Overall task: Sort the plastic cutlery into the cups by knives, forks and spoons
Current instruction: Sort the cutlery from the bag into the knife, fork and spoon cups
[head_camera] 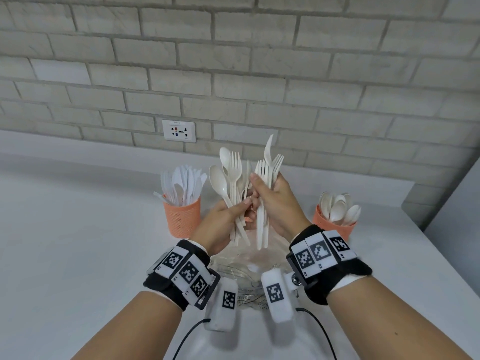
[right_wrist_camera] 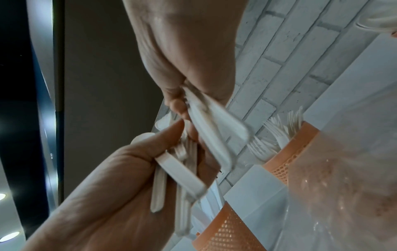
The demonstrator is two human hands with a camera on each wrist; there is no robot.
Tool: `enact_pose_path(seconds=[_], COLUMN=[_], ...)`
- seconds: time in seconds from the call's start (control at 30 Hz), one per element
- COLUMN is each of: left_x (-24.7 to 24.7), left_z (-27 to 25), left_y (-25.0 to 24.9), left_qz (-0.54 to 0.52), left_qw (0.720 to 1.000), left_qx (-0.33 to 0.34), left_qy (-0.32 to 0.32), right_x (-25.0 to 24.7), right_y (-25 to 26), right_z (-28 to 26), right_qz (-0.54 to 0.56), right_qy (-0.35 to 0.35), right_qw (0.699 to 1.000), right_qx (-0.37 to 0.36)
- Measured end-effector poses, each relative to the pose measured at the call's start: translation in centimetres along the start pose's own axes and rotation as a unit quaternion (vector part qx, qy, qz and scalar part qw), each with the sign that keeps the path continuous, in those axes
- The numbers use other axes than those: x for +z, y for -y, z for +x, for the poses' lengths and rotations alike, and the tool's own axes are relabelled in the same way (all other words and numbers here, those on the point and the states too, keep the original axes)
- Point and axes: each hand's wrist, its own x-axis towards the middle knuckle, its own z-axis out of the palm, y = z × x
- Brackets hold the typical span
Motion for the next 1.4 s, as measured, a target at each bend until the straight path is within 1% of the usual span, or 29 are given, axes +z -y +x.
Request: enact_pose_path(seconds=[0.07,0.17,0.23,0.27,0.33,0.43,0.5,0.57,0.63,0.7,0.8,0.87,0.97,1.07,1.17,1.27,1.33,1.4], left_x=[0.2,0.4,0.7,0.8,0.9,1.0,1.0,0.6,-0.2,-1.2,-2.2,-2.5,-2.8,-3.2,-3.7,-4.5,-5.0,-5.4], left_z=[0.1,0.2,0.1,0.1,0.1,0.0,0.2,0.6,1.1,1.4,1.7,1.9,2.2,2.4,2.6,3.0,3.3,3.6], left_y=[0.3,0.5,0.5,0.5,0.6,0.3,-0.1,-0.4,-0.5,-0.6,-0.7,-0.9,-1.0,-1.1,-1.1,-1.1,-1.0,-0.9], left_qz=[0.032,0.137,0.202,0.213,0.202,0.116,0.042,0.002,-0.003,-0.004,0.005,0.015,0.025,0.038,0.045,0.046,0.051,0.053], left_qw=[0.999,0.99,0.979,0.977,0.979,0.993,0.999,0.998,0.995,0.992,0.992,0.993,0.994,0.995,0.995,0.995,0.995,0.995], left_qx=[-0.004,-0.006,-0.004,-0.001,0.01,0.015,-0.002,-0.013,-0.007,0.0,0.012,0.018,0.024,0.026,0.025,0.022,0.019,0.015], left_qy=[-0.008,-0.02,-0.011,-0.008,0.002,0.016,-0.017,-0.065,-0.1,-0.123,-0.125,-0.118,-0.106,-0.092,-0.084,-0.083,-0.082,-0.08], right_x=[-0.2,-0.3,-0.3,-0.3,-0.4,-0.7,-1.1,-1.8,-2.9,-4.2,-5.4,-5.3,-4.0,-2.5,-1.7,-1.7,-1.9,-1.9], right_y=[0.6,0.7,0.3,0.2,0.0,0.3,0.6,1.1,1.9,2.7,3.4,3.1,2.2,1.0,-1.2,-3.2,-3.8,-4.1], right_z=[-0.3,-0.3,0.0,0.2,0.3,0.3,0.5,1.2,2.2,3.5,5.4,6.6,8.0,9.2,10.0,10.0,10.2,10.7], right_qz=[0.024,0.012,-0.02,-0.036,-0.051,-0.042,-0.032,-0.019,-0.003,0.038,0.079,0.077,0.055,0.0,-0.049,-0.09,-0.088,-0.084], right_qy=[0.007,0.01,-0.012,-0.027,-0.037,-0.034,-0.052,-0.085,-0.125,-0.167,-0.215,-0.226,-0.209,-0.182,-0.14,-0.089,-0.077,-0.084], right_qw=[1.0,1.0,0.999,0.999,0.998,0.998,0.998,0.996,0.991,0.982,0.965,0.962,0.966,0.97,0.98,0.99,0.992,0.992], right_qx=[-0.002,-0.022,-0.03,-0.028,-0.025,-0.031,-0.031,-0.035,-0.05,-0.078,-0.127,-0.133,-0.145,-0.16,-0.129,-0.069,-0.041,-0.041])
